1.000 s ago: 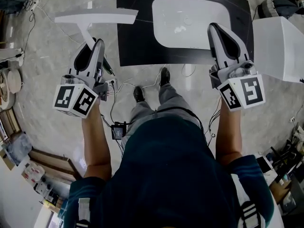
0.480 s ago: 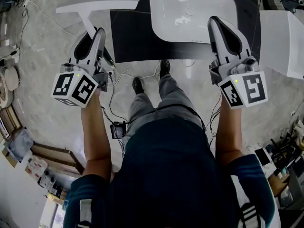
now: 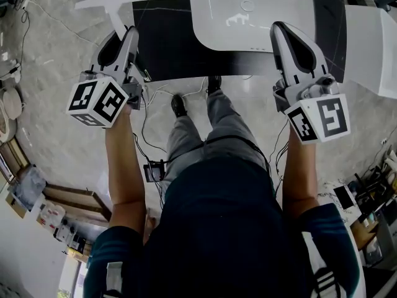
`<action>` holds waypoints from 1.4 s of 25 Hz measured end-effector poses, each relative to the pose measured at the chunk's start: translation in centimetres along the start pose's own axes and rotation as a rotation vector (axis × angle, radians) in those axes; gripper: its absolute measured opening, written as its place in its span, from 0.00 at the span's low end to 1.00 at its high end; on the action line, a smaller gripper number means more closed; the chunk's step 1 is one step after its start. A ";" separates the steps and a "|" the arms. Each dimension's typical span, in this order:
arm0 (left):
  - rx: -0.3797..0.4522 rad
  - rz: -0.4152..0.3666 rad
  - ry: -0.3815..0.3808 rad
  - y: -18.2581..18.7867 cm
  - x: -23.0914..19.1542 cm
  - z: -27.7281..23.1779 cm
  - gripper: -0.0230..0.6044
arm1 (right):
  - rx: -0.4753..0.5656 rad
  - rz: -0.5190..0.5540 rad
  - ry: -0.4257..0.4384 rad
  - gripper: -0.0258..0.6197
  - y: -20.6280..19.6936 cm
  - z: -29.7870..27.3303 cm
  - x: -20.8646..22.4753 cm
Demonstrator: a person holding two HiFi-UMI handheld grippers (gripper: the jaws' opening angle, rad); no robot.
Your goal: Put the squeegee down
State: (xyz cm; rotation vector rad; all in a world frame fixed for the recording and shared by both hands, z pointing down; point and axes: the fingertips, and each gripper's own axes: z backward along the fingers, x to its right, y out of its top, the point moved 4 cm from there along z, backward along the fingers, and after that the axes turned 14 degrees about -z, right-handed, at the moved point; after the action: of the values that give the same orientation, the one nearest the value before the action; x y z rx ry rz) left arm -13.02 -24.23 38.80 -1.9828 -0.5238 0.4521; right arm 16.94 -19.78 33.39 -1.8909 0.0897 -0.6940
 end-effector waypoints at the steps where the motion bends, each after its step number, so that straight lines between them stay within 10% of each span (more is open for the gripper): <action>1: -0.007 0.003 0.000 -0.3 0.0 -0.3 0.18 | -0.004 -0.005 -0.001 0.05 -0.2 0.0 0.2; 35: -0.179 0.078 0.004 -7.8 -2.0 -8.8 0.18 | -0.068 -0.073 -0.044 0.05 -3.7 -1.2 2.2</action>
State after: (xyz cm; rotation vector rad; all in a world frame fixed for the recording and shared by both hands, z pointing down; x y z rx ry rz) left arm -11.39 -28.54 49.79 -2.1816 -0.5005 0.4633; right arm 17.23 -19.99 37.82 -1.9816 0.0170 -0.7062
